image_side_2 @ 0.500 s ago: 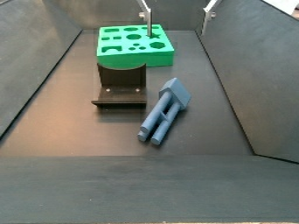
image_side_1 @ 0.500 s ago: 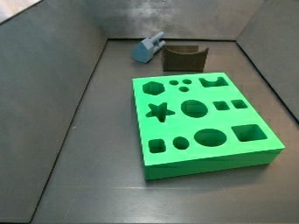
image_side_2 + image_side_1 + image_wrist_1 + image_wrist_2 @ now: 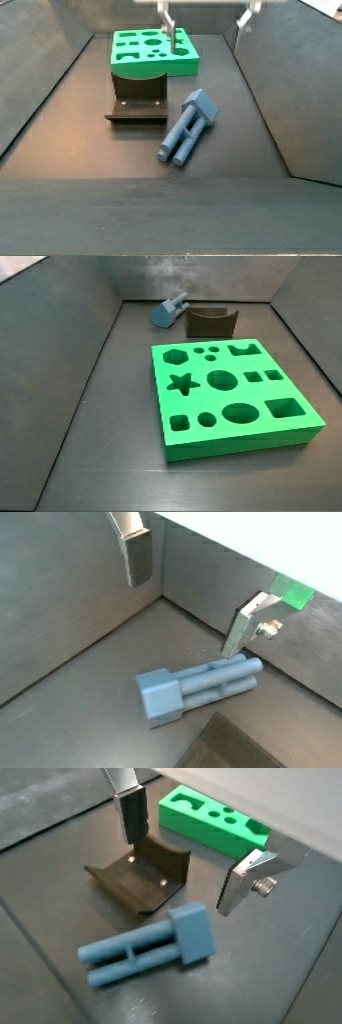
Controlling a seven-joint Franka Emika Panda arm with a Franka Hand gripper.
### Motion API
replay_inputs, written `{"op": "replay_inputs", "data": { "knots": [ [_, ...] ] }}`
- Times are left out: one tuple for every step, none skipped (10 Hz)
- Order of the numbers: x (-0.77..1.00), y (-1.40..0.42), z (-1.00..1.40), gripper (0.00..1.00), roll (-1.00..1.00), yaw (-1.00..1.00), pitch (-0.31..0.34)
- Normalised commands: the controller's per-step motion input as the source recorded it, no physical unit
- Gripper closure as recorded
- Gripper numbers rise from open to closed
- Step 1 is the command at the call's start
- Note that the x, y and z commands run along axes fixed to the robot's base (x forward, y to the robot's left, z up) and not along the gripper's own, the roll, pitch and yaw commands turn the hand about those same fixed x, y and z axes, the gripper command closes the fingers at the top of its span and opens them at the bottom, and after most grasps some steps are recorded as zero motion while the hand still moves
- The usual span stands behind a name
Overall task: Pick up the 3 prong object. Move up. Place the 3 prong object on the fixture. Regrasp the 3 prong object. Move to above the board. Insert the 3 prong object.
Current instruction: Pick up the 3 prong object.
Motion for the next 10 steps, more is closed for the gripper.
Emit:
{"op": "replay_inputs", "data": {
  "knots": [
    [0.13, 0.43, -0.35, 0.0, -0.05, -0.35, 0.0],
    [0.15, 0.45, -0.28, 0.0, -0.05, -0.31, 0.0],
    [0.15, 0.45, -0.27, 0.0, -0.04, -0.34, -0.007],
    [0.24, 0.4, -0.29, 0.0, -0.06, -0.41, -0.059],
    [0.36, 0.36, -0.26, 0.0, -0.11, -0.41, -0.049],
    [0.55, 0.31, -0.27, 0.0, -0.14, -0.4, -0.049],
    [0.7, 0.3, -0.27, 0.0, -0.24, -0.44, -0.114],
    [0.69, 0.27, -0.35, 0.0, -0.23, -0.49, -0.11],
    [0.62, 0.35, -0.46, 0.0, -0.18, -0.42, -0.026],
    [0.32, 0.28, -0.25, 0.0, -0.07, -0.13, 0.063]
  ]
}}
